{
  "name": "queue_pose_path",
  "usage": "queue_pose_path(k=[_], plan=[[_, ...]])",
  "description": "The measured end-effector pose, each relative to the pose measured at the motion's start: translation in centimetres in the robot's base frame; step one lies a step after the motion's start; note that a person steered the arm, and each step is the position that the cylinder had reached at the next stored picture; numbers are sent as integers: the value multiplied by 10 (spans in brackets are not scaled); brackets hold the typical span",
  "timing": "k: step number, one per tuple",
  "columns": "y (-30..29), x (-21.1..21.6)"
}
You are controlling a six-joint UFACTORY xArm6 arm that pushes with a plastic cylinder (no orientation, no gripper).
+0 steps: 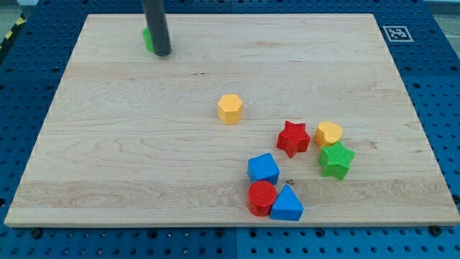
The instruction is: Push the red circle into the red star
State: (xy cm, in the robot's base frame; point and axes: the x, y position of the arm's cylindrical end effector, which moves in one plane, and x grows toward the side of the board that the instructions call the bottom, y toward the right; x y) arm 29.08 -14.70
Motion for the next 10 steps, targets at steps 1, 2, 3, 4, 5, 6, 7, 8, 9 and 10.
queue_pose_path(k=[1,2,3,4,5,6,7,8,9,10], plan=[[-36,-19],[-39,-24],[-38,-24],[-26,-2],[-7,71],[-7,71],[-13,90],[-14,128],[-10,180],[24,234]])
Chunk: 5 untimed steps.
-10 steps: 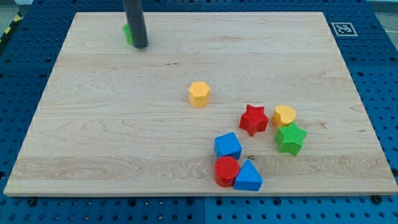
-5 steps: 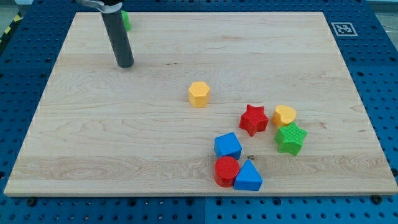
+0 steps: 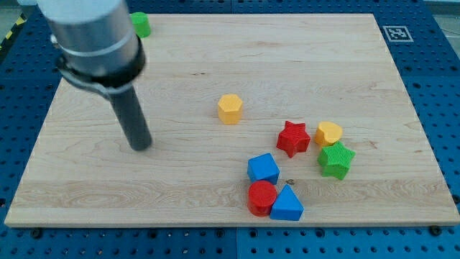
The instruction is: Push the red circle into the red star
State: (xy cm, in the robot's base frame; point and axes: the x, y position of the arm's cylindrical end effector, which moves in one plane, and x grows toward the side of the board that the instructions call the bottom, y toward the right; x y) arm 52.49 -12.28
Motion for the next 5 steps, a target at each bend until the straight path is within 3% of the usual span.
queue_pose_path(k=[3,5], plan=[[105,-13],[60,23]])
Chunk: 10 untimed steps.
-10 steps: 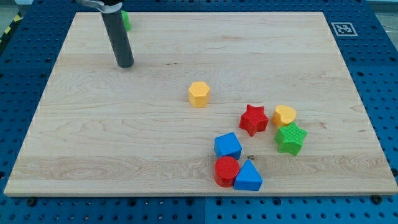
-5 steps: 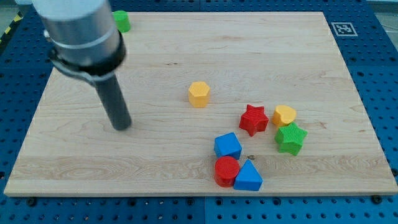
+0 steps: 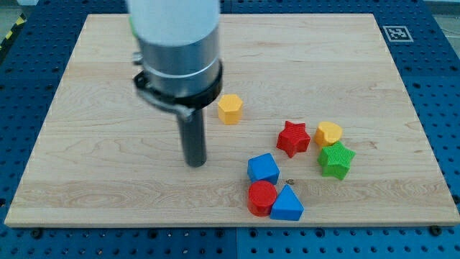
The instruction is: Push the red circle into the red star
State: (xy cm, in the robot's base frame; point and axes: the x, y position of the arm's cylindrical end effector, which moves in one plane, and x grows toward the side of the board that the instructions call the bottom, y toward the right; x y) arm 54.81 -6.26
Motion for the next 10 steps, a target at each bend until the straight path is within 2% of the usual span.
queue_pose_path(k=[1,4,7,8,10], plan=[[12,62],[42,71],[172,71],[172,71],[128,63]])
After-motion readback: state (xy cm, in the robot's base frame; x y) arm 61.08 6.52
